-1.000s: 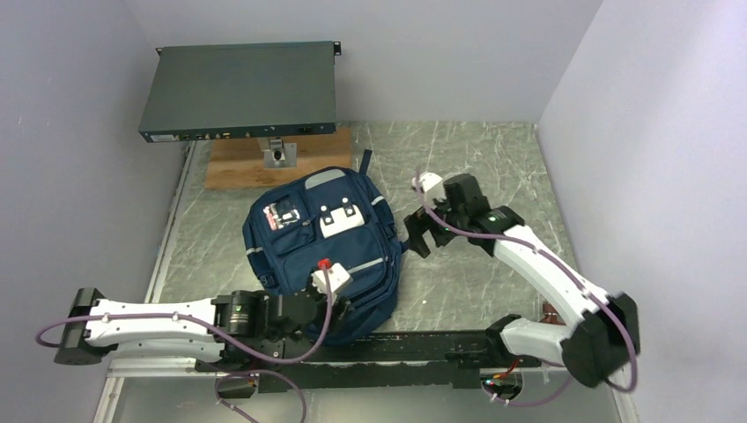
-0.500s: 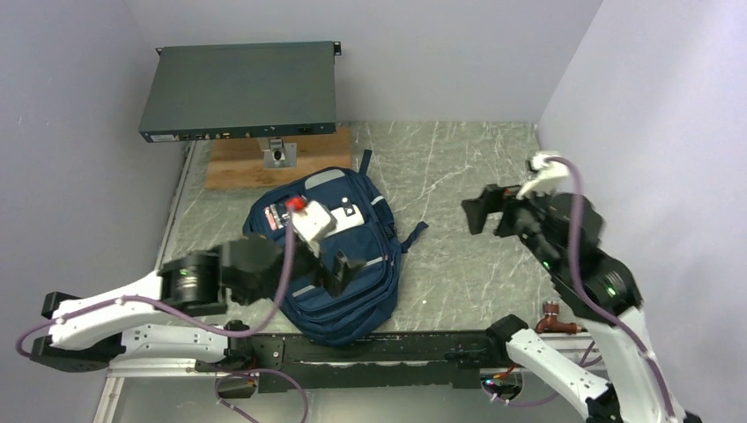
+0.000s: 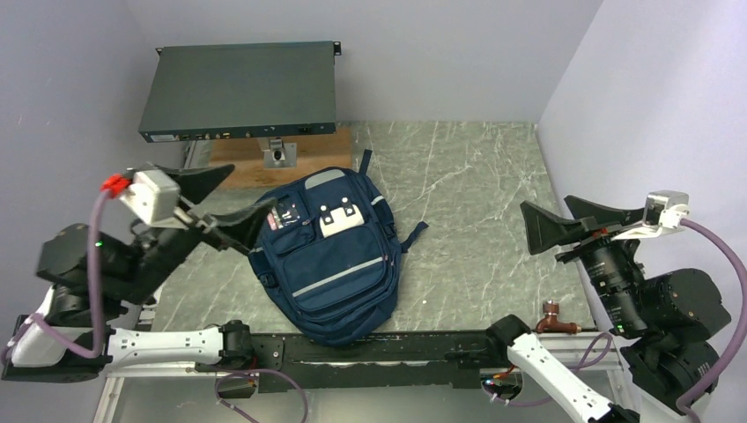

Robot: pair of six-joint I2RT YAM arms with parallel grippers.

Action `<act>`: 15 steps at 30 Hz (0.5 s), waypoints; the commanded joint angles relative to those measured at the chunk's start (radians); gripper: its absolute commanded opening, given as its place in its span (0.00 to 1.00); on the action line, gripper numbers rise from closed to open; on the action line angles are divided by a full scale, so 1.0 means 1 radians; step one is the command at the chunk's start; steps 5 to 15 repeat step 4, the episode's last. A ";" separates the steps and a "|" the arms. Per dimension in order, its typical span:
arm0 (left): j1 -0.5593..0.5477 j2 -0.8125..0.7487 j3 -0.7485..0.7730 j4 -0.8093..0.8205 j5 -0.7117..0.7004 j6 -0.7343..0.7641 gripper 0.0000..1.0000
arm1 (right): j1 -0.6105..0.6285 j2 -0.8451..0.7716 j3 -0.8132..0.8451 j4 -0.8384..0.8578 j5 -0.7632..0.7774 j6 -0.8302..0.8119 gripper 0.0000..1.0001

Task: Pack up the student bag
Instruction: Reset both arms

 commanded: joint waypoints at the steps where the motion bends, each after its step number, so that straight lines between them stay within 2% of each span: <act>1: 0.003 -0.044 0.015 0.026 -0.034 0.062 1.00 | -0.002 -0.014 -0.001 0.048 -0.013 0.022 1.00; 4: 0.003 -0.059 0.035 -0.005 -0.091 0.058 1.00 | -0.002 0.009 0.025 0.021 -0.022 0.030 1.00; 15: 0.003 -0.059 0.035 -0.005 -0.091 0.058 1.00 | -0.002 0.009 0.025 0.021 -0.022 0.030 1.00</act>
